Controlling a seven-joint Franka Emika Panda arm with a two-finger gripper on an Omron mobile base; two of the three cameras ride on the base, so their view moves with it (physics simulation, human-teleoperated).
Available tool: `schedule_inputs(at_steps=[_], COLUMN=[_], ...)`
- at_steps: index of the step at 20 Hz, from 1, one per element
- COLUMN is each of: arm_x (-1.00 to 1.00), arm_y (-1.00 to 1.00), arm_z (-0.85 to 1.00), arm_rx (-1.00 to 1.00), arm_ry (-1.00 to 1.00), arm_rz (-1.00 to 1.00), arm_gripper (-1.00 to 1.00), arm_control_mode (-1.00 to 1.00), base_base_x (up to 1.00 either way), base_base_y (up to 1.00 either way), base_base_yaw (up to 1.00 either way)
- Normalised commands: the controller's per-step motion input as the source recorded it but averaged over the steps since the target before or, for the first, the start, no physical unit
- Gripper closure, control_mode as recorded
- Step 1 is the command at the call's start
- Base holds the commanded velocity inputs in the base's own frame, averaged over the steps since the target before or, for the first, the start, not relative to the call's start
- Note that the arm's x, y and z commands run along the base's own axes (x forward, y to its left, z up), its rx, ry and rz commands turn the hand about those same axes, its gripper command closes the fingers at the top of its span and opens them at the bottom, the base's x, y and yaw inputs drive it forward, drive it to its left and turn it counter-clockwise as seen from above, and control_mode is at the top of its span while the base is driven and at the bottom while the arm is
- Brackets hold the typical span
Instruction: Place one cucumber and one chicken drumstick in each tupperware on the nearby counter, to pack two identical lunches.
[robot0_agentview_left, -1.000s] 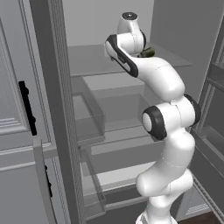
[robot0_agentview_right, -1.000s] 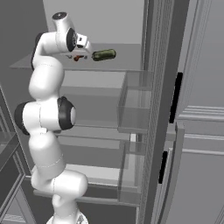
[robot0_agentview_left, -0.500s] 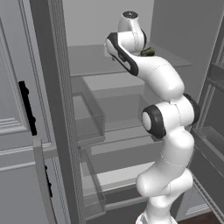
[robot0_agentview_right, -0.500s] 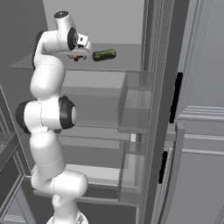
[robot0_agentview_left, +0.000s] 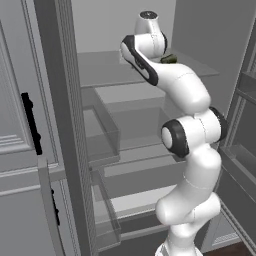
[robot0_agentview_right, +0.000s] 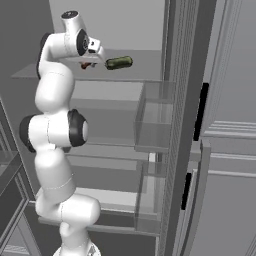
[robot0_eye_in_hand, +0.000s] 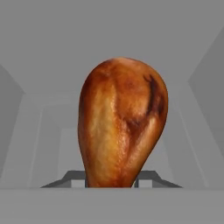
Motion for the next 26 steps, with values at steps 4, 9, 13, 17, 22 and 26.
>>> schedule_inputs(at_steps=[4,9,13,17,22,26], arm_x=[-0.49,-0.34,-0.83,-1.0,-1.0,-1.0], arm_y=[0.02,0.02,-0.09,-0.24,-0.09,0.0], arm_z=[-0.23,-0.38,0.17,0.46,0.39,0.0], arm_rx=[0.0,0.0,0.0,0.0,0.0,0.0], arm_ry=[-0.37,-0.37,-0.08,0.0,0.0,0.12], arm_rz=[0.01,0.05,0.02,0.01,0.04,0.07], arm_gripper=[1.0,1.0,1.0,1.0,1.0,1.0], arm_control_mode=[-1.0,-1.0,-1.0,-1.0,-1.0,-1.0], base_base_x=[0.0,0.0,0.0,0.0,0.0,0.0], base_base_y=[0.0,0.0,0.0,0.0,0.0,0.0], base_base_yaw=[0.0,0.0,0.0,0.0,0.0,0.0])
